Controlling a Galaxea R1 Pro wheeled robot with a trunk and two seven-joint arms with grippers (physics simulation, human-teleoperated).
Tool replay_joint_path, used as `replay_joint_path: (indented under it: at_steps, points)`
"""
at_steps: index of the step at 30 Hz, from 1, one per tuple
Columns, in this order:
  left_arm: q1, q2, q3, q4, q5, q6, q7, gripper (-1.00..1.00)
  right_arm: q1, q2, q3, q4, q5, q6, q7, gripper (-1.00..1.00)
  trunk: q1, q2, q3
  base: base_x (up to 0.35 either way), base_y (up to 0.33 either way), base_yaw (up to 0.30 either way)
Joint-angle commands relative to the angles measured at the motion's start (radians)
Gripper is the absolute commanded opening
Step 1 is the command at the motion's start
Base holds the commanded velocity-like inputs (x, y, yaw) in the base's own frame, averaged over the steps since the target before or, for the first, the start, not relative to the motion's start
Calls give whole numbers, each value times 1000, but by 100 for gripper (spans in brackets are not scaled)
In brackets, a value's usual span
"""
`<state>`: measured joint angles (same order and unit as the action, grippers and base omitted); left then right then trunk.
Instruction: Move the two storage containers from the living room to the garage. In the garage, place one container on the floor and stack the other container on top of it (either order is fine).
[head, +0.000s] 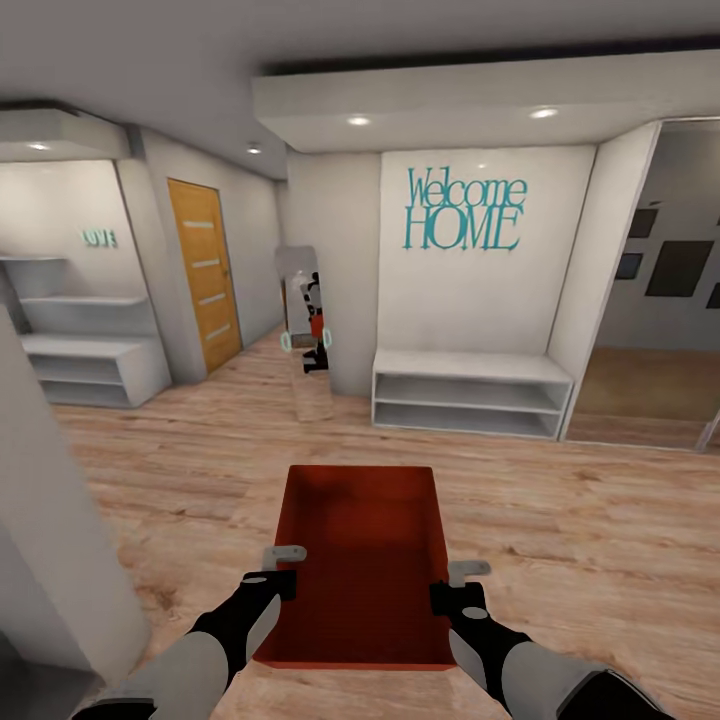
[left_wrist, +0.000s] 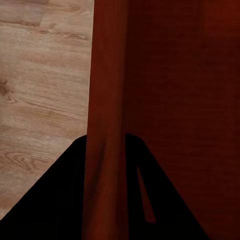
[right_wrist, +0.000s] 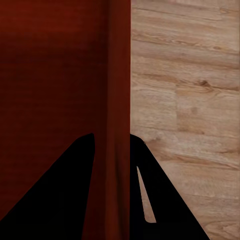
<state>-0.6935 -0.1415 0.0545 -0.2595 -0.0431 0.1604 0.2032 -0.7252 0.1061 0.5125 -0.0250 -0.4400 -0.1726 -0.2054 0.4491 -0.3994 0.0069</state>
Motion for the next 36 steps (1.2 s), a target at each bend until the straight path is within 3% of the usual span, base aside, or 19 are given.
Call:
replay_joint_path:
  at_steps: [1,36]
  points:
    - [0,6,7,0,-1,7,5,-100,0,-7,-6,-3,1,-3,-5,-100,1,-1,0,324,0,0]
    - [0,6,7,0,-1,7,5,-100,0,-7,-6,-2,2,-3,-5,-100,1,-1,0,324,0,0]
